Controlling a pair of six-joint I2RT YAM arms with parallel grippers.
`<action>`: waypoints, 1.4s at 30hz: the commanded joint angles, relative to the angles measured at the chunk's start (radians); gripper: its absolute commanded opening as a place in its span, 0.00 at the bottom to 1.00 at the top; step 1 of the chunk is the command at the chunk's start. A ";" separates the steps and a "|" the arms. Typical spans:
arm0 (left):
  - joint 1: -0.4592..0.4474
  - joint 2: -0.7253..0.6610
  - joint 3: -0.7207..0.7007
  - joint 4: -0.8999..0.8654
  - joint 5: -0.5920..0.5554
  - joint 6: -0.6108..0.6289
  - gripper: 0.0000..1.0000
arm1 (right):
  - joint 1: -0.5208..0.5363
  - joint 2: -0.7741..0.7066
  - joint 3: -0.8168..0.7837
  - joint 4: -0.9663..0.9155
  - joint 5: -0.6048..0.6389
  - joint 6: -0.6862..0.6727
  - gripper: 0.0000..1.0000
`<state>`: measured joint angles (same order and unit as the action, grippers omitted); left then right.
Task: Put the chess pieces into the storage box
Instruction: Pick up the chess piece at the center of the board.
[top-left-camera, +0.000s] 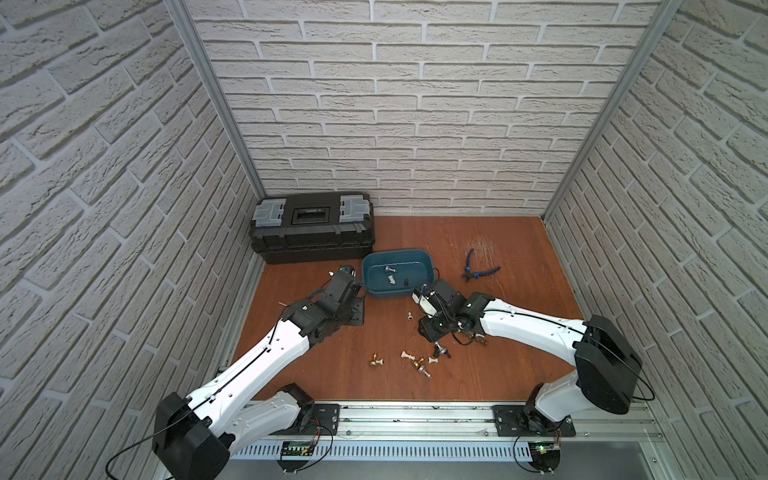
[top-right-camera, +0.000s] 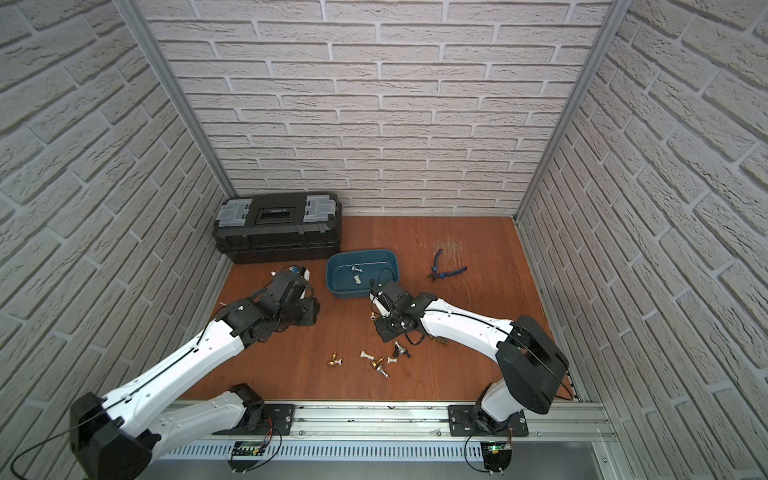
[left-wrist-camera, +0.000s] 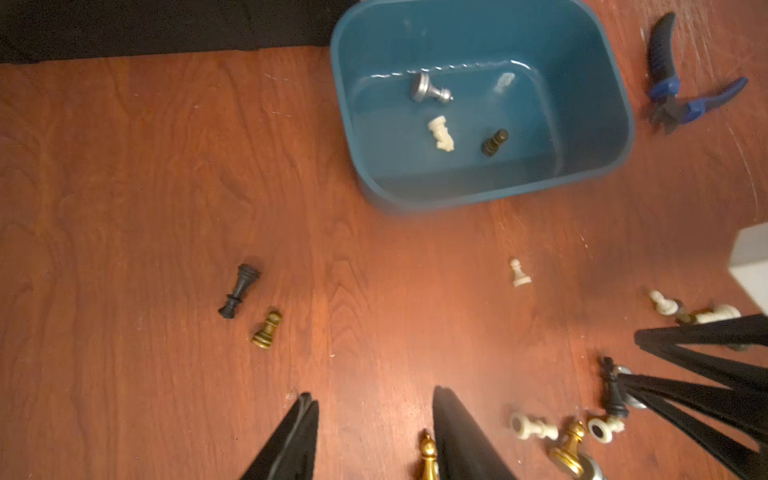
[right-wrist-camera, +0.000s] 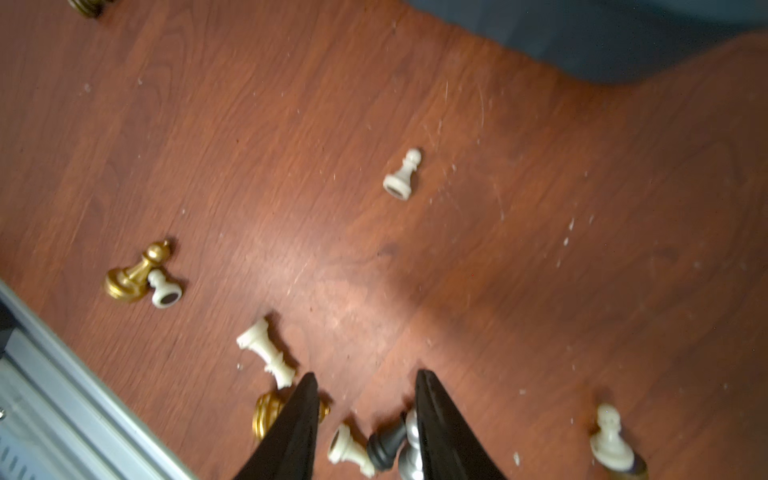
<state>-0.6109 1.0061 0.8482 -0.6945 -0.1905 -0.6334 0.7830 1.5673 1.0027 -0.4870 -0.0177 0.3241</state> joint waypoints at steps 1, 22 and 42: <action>0.031 -0.046 -0.036 0.004 -0.024 -0.014 0.50 | 0.005 0.069 0.060 0.064 0.075 -0.022 0.43; 0.071 -0.084 -0.078 0.005 -0.004 0.034 0.50 | 0.028 0.338 0.218 0.071 0.186 -0.029 0.41; 0.077 -0.078 -0.057 0.026 -0.013 0.043 0.50 | 0.031 0.256 0.164 0.064 0.126 -0.017 0.15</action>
<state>-0.5430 0.9287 0.7769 -0.7021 -0.1940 -0.6018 0.8028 1.8896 1.1820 -0.4179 0.1326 0.3023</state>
